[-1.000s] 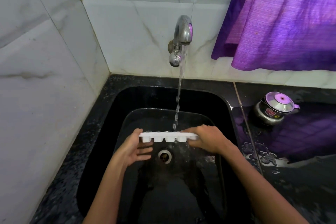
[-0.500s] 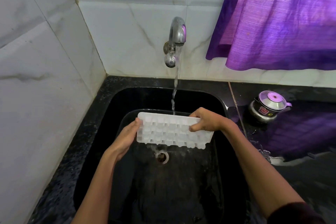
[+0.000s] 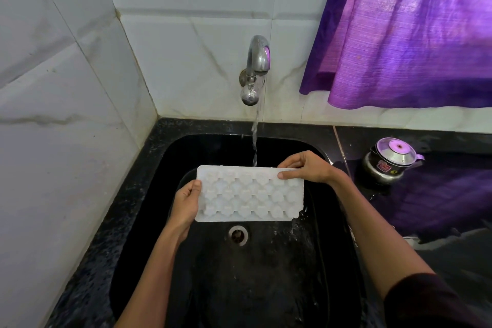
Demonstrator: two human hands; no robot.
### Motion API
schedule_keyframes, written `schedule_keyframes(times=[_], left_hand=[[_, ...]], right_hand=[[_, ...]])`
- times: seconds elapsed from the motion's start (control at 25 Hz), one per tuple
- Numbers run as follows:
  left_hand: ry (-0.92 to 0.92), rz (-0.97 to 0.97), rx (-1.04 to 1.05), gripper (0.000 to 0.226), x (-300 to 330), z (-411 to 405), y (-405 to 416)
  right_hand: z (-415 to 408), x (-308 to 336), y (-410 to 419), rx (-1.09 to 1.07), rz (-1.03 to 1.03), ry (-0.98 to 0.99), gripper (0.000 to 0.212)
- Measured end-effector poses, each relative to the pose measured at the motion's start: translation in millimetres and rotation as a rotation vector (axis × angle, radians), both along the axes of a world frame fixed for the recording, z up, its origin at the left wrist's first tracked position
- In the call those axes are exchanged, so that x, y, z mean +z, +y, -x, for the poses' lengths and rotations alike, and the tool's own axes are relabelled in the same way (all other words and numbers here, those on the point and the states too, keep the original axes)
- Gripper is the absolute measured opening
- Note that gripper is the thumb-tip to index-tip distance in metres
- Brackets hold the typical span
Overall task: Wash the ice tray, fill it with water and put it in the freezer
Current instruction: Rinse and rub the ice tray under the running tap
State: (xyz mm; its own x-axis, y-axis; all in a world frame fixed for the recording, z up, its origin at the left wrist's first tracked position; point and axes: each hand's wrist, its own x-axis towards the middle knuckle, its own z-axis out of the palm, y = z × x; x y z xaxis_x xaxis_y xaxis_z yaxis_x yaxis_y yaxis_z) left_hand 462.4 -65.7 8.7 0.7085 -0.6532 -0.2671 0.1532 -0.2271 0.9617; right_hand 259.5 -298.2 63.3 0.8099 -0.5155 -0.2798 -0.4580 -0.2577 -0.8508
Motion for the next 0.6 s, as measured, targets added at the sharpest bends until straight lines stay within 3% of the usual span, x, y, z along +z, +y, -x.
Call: schedule_keyframes(times=[0.24,0.32,0.48,0.6], left_hand=[[0.014,-0.032,0.061,0.033,4,6,-6],[0.007,-0.05,0.074,0.034,3,8,-12],[-0.061,-0.089,0.121,0.037,5,10,-30],[-0.082,-0.099,0.146,0.037,6,7,-42]], right_hand=[[7,-16,11,-0.142,0.033,-0.073,0.032],[3,-19,20,-0.18,0.201,-0.005,0.04],[-12,-21,39,-0.323,0.734,0.133,0.048],[-23,-23,49,-0.326,0.859,0.211,0.056]])
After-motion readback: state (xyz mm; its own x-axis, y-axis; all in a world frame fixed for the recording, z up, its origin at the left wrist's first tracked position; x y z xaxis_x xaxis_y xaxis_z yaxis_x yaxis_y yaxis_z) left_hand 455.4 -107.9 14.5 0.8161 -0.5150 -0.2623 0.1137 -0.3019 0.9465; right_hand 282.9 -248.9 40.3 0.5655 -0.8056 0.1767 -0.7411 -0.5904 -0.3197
